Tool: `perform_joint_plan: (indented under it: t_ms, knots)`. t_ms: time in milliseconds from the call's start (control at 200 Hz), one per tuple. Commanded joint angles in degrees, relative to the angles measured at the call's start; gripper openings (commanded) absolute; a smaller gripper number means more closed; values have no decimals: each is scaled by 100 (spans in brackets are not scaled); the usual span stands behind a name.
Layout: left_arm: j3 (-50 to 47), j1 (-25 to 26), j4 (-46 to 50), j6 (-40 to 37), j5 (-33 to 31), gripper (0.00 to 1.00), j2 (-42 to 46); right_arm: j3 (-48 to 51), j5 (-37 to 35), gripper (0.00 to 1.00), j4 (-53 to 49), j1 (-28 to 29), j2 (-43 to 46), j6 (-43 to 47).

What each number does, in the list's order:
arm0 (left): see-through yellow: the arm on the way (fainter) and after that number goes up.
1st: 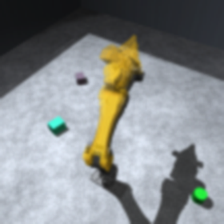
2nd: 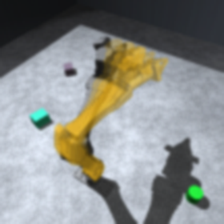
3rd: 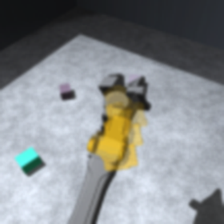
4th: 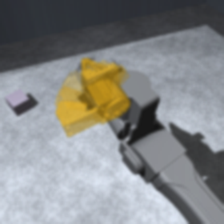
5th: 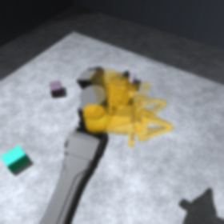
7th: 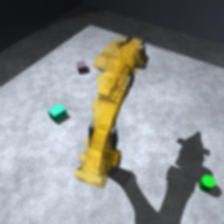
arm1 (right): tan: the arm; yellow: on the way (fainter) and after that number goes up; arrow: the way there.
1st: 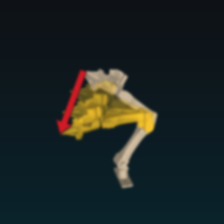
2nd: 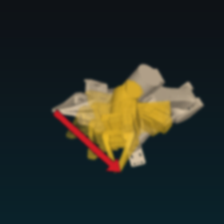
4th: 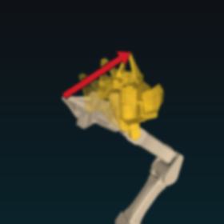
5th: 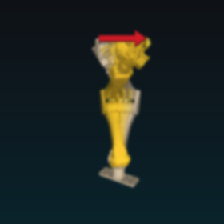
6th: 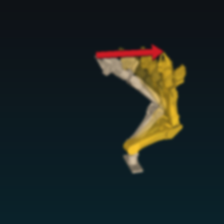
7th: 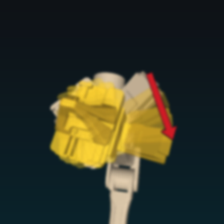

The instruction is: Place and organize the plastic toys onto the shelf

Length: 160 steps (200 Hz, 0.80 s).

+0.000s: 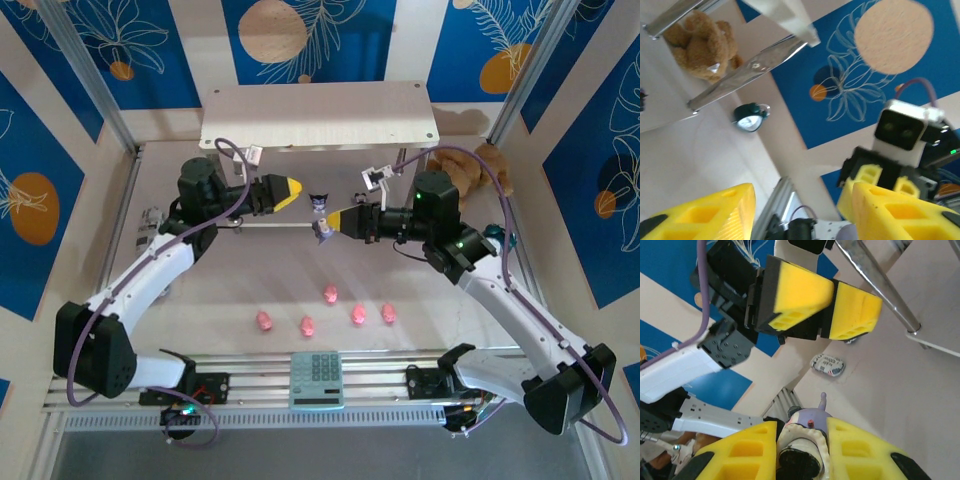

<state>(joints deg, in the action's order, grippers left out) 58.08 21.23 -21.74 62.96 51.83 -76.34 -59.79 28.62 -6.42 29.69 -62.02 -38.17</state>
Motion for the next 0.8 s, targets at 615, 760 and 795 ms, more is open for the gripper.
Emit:
perform_joint_plan:
  t_ms: [615, 760, 795]
  knots:
    - [-911, 570, -2691, 1921, -604, 61, 59, 381, -1033, 3, 2074, 201, -118, -870]
    - [-912, 720, -3150, 2139, -716, 60, -52, 379, -1209, 3, 2107, 312, -170, -863]
    - [-931, 752, -3207, 2166, -754, 60, -49, 397, -1258, 3, 2127, 317, -166, -867]
